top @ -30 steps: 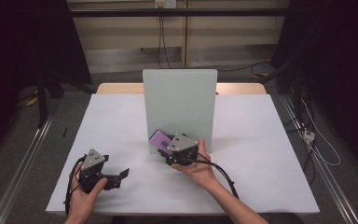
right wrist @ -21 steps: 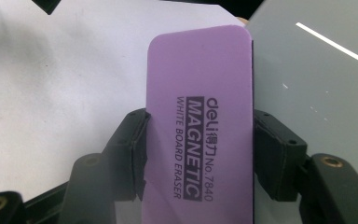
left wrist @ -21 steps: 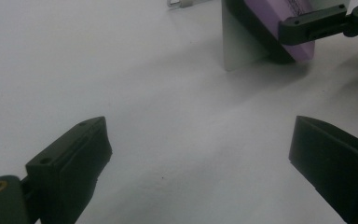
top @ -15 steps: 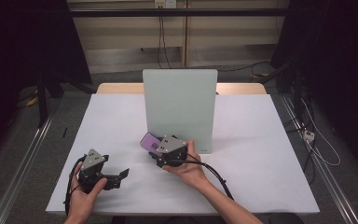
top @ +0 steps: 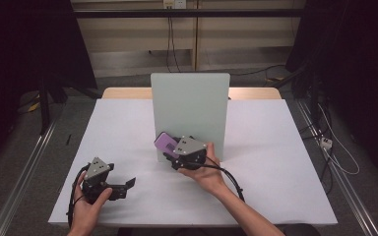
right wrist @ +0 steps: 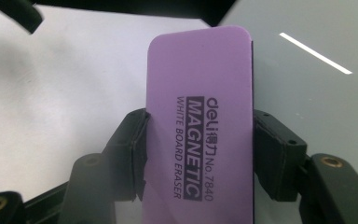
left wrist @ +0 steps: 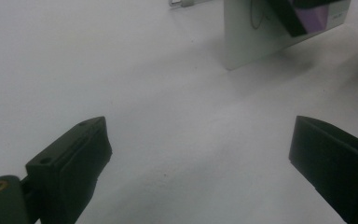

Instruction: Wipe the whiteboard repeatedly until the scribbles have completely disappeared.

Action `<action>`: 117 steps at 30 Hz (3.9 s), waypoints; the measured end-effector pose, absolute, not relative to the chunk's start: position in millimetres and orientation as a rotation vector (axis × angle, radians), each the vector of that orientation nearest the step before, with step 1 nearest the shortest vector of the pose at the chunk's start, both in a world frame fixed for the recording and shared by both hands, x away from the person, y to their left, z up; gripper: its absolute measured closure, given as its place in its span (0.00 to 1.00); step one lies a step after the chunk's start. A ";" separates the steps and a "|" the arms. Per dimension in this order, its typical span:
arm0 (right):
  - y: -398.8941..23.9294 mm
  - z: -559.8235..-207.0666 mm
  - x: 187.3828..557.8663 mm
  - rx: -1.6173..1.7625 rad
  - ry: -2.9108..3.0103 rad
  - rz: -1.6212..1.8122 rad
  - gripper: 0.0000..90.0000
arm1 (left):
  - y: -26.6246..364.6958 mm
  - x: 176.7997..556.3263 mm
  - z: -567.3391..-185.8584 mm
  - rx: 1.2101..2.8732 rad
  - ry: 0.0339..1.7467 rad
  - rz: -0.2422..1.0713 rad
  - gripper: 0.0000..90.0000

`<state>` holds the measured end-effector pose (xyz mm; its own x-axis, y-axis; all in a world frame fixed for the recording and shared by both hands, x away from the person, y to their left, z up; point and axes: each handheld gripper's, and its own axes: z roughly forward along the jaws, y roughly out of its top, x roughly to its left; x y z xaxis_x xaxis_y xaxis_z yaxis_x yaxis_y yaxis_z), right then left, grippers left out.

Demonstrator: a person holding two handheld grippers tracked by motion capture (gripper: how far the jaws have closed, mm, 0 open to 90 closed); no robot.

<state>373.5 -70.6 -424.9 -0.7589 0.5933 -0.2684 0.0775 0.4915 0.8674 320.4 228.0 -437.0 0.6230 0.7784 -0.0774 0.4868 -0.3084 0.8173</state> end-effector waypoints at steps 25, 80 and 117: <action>-76.6 -426.0 373.5 0.546 2.179 1.241 0.46 | 225.4 320.7 -437.2 1.983 0.988 0.420 0.06; -150.3 -436.7 353.0 0.578 2.148 1.137 0.46 | 225.9 320.6 -437.8 1.979 1.001 0.418 0.06; -87.9 -447.4 367.6 0.439 2.252 1.203 0.46 | 224.7 321.7 -437.6 1.990 0.994 0.420 0.06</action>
